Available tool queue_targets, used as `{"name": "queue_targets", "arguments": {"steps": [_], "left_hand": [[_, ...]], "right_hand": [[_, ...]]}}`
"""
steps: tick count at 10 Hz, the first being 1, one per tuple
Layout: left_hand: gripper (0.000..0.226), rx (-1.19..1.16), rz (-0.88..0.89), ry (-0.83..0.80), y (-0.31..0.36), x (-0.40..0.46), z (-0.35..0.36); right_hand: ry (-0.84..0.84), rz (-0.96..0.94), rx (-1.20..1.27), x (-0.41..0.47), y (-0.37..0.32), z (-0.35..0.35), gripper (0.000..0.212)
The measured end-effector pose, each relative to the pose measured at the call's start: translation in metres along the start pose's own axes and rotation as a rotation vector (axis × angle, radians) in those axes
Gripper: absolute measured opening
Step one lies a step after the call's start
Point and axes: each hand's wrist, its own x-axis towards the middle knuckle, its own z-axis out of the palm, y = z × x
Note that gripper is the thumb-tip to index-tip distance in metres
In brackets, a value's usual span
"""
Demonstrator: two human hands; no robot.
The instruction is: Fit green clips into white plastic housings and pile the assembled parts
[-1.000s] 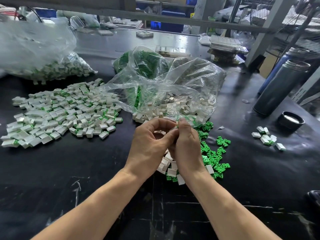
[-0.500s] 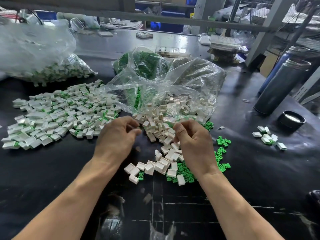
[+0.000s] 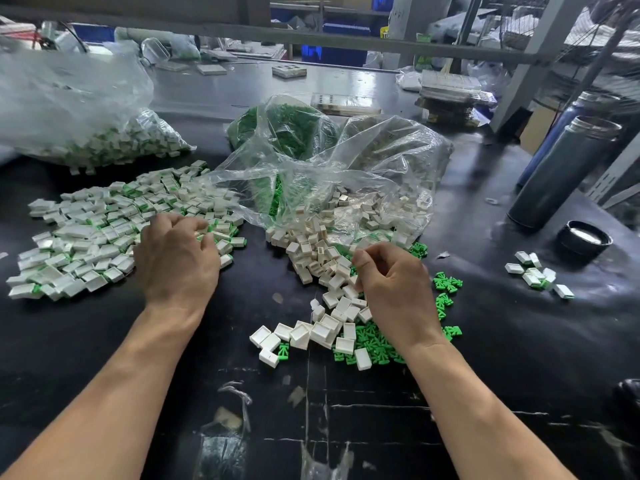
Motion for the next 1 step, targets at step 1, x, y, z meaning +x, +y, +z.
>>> {"name": "queue_targets", "arguments": {"steps": [1], "left_hand": [[0.026, -0.136, 0.059, 0.002, 0.0146, -0.0088, -0.0046]], "right_hand": [[-0.008, -0.013, -0.020, -0.0015, -0.0019, -0.0025, 0.022]]}}
